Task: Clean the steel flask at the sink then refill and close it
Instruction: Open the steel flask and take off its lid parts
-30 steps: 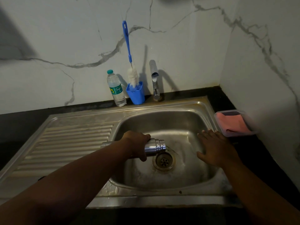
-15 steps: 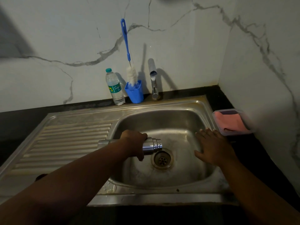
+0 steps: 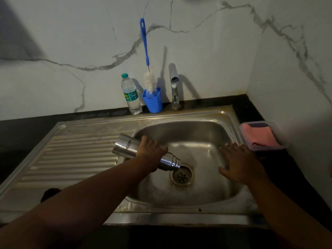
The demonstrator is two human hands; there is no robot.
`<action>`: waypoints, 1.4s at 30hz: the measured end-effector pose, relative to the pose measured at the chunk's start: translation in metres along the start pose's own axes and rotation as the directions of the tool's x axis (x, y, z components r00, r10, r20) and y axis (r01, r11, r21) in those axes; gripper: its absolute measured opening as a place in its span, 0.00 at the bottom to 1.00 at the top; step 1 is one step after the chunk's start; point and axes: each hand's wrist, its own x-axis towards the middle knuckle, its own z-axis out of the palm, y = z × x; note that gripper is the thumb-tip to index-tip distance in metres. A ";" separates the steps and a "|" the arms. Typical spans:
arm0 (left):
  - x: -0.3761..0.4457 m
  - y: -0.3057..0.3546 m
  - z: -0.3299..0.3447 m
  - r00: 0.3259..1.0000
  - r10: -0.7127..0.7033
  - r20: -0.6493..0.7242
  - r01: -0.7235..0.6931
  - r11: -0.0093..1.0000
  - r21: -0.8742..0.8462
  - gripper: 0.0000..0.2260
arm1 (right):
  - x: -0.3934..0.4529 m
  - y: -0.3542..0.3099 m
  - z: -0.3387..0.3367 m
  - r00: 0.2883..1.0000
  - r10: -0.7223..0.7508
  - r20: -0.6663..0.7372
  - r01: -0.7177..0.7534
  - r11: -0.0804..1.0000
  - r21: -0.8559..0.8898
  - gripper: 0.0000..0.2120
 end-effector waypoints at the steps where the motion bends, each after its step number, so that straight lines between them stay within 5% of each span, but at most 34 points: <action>1: -0.002 0.001 0.000 1.000 -0.001 -0.025 0.001 1.000 0.005 0.30 | 0.000 0.000 0.000 1.000 -0.003 -0.009 0.003 1.000 -0.003 0.36; 15: -0.015 0.004 0.020 0.943 0.145 -0.299 -0.041 0.944 0.328 0.24 | 0.000 -0.004 0.001 0.993 -0.077 -0.087 0.073 0.996 -0.055 0.33; 20: -0.019 -0.008 0.037 0.905 0.189 -0.381 -0.026 0.918 0.395 0.25 | 0.007 -0.031 -0.015 0.988 0.007 -0.157 0.031 0.970 0.239 0.34; 22: -0.021 -0.017 0.043 0.883 0.217 -0.416 -0.038 0.917 0.397 0.24 | 0.017 -0.067 -0.032 0.982 0.102 -0.156 -0.010 0.864 0.504 0.34; 25: -0.022 -0.034 0.050 0.813 0.268 -0.516 -0.081 0.931 0.356 0.22 | 0.037 -0.136 -0.060 0.975 -0.067 0.211 -0.146 0.523 0.840 0.43; 27: -0.024 -0.048 0.057 0.744 0.291 -0.601 -0.109 0.941 0.320 0.22 | 0.044 -0.180 -0.070 0.956 -0.219 0.196 -0.107 0.361 0.926 0.42; 29: -0.031 -0.067 0.066 0.656 0.322 -0.683 -0.106 0.935 0.338 0.14 | 0.049 -0.216 -0.081 0.970 -0.190 0.152 -0.103 0.244 0.964 0.37; 32: -0.049 -0.101 0.077 0.532 0.293 -0.794 -0.100 0.953 0.284 0.16 | 0.063 -0.255 -0.096 0.990 -0.131 0.055 -0.024 0.229 0.973 0.33; 36: -0.071 -0.162 0.109 0.307 0.153 -0.939 0.017 0.986 0.167 0.14 | 0.084 -0.314 -0.122 0.984 -0.176 0.023 0.028 0.284 0.958 0.17; 38: -0.087 -0.202 0.135 0.253 -0.093 -0.963 0.096 0.993 -0.071 0.13 | 0.093 -0.356 -0.136 0.992 -0.123 0.027 0.002 0.234 0.972 0.19; 40: -0.103 -0.230 0.153 0.264 -0.419 -0.869 0.066 0.906 -0.417 0.23 | 0.101 -0.388 -0.147 0.998 -0.046 0.034 -0.022 0.241 0.970 0.25; 42: -0.132 -0.257 0.164 0.397 -0.718 -0.572 -0.086 0.591 -0.802 0.33 | 0.105 -0.430 -0.159 0.998 -0.055 0.016 -0.003 0.223 0.975 0.28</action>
